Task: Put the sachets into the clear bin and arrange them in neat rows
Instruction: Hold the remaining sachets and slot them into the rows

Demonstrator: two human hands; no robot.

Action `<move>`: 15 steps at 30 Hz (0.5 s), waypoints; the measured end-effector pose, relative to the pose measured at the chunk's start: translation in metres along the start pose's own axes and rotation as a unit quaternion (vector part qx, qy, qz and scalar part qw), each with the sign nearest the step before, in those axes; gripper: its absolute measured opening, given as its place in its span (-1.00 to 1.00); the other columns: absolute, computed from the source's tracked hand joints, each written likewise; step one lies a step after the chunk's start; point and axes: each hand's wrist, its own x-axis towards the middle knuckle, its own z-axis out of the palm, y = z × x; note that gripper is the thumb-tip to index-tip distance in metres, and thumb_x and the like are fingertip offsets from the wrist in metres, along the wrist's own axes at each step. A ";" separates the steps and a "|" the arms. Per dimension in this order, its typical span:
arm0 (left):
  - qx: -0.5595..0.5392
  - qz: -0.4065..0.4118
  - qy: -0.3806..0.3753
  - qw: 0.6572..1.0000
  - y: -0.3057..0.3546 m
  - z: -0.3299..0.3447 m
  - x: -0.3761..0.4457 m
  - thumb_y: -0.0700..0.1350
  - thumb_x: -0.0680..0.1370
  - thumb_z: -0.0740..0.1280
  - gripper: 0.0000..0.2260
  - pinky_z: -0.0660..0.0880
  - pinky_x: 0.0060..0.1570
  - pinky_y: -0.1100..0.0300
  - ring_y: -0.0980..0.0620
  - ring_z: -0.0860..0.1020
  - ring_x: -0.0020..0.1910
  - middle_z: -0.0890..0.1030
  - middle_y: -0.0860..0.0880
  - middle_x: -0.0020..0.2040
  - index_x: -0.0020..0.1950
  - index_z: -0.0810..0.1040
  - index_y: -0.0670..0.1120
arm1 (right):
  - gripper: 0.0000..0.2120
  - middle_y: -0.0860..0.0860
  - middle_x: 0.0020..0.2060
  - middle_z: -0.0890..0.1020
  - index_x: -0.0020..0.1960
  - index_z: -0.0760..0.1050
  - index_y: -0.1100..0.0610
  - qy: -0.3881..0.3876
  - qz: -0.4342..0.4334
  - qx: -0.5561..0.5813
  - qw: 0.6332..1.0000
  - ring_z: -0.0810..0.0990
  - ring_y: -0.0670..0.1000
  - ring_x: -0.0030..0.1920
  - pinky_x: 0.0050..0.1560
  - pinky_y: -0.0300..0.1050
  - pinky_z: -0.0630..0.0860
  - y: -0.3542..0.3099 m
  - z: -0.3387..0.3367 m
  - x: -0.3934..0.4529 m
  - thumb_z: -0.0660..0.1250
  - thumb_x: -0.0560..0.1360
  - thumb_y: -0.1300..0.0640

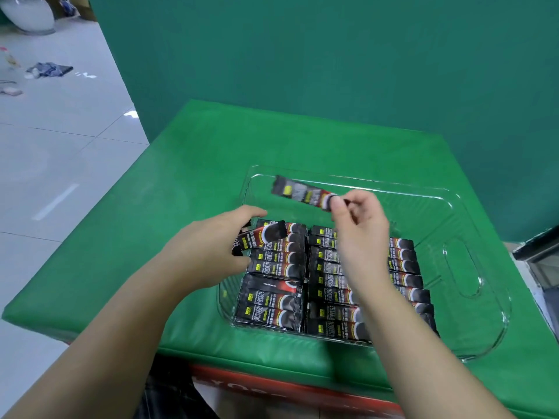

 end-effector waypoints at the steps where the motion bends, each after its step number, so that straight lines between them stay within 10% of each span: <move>1: -0.001 0.000 -0.002 1.000 0.000 0.000 0.000 -0.03 0.49 0.36 -0.40 0.39 -0.37 0.18 0.20 0.42 -0.42 0.45 0.19 -0.08 0.42 0.15 0.30 | -0.87 -0.18 -0.39 0.49 -0.13 0.45 0.01 -0.001 0.058 0.005 0.998 0.38 -0.26 -0.43 -0.36 -0.33 0.29 0.001 -0.008 0.004 0.31 0.53 0.21; 5: -0.004 -0.004 -0.008 1.000 0.000 0.001 0.001 -0.04 0.50 0.36 -0.39 0.39 -0.42 0.19 0.14 0.42 -0.48 0.42 0.19 -0.13 0.42 0.14 0.31 | -0.93 -0.12 -0.13 0.62 -0.12 0.56 0.05 -0.110 0.213 -0.125 0.963 0.53 -0.25 -0.20 -0.17 -0.27 0.40 0.020 -0.026 0.003 0.32 0.53 0.17; 11: -0.008 -0.003 -0.011 1.000 0.001 -0.001 -0.001 -0.04 0.51 0.35 -0.41 0.42 -0.36 0.18 0.14 0.42 -0.47 0.41 0.18 -0.14 0.42 0.15 0.31 | -0.88 -0.05 -0.33 0.59 -0.18 0.55 0.05 -0.204 0.215 -0.244 0.923 0.41 -0.11 -0.47 -0.46 -0.27 0.32 0.041 -0.005 -0.015 0.30 0.50 0.19; 15: -0.008 -0.004 -0.011 1.000 0.001 -0.001 0.000 -0.02 0.50 0.35 -0.42 0.41 -0.35 0.17 0.16 0.43 -0.43 0.42 0.21 -0.15 0.41 0.15 0.31 | -0.94 -0.04 -0.23 0.64 -0.16 0.56 0.07 -0.223 0.206 -0.267 0.915 0.56 -0.02 -0.28 -0.28 -0.16 0.47 0.049 0.013 -0.024 0.33 0.47 0.15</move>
